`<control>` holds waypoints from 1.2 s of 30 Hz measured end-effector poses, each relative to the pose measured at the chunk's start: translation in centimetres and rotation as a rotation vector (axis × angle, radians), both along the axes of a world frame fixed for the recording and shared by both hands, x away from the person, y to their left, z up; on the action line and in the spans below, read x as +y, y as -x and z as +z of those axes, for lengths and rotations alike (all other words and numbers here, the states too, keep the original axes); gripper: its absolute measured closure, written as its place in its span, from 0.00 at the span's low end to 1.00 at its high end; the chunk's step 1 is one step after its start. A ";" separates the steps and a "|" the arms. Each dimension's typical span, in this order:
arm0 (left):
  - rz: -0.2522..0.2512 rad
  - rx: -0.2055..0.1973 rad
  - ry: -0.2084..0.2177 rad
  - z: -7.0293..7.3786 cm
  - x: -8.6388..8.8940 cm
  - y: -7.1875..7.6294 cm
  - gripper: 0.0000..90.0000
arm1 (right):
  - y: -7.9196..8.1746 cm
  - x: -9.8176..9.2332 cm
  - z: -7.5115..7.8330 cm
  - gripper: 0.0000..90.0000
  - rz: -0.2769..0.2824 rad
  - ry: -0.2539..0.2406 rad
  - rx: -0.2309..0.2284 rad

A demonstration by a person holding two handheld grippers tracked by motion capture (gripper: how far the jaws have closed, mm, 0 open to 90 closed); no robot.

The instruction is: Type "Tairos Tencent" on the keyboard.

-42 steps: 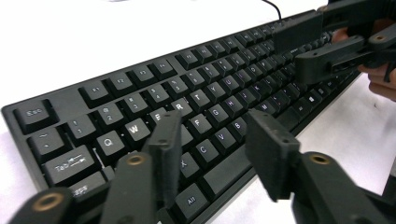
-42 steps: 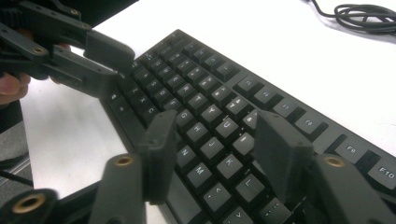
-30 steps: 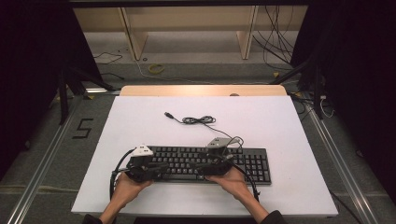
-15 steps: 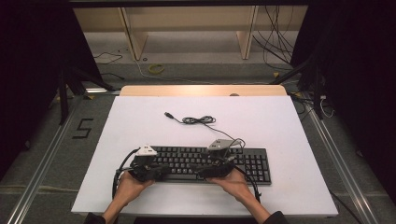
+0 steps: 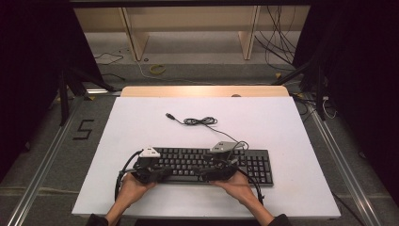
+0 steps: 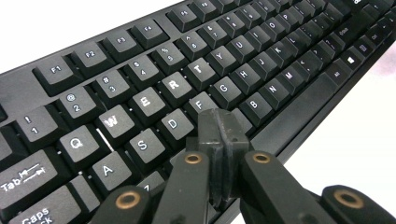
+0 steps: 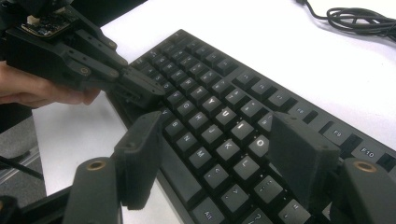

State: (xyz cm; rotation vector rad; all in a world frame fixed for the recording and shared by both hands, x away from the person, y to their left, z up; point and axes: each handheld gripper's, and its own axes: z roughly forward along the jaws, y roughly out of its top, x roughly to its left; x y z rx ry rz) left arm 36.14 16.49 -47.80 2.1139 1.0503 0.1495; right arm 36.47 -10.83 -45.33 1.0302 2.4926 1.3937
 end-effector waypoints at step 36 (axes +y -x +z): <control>0.059 -0.022 0.087 1.6 1.2 0.1 0.58 | 0.2 0.1 0.1 0.40 0.001 -0.002 0.000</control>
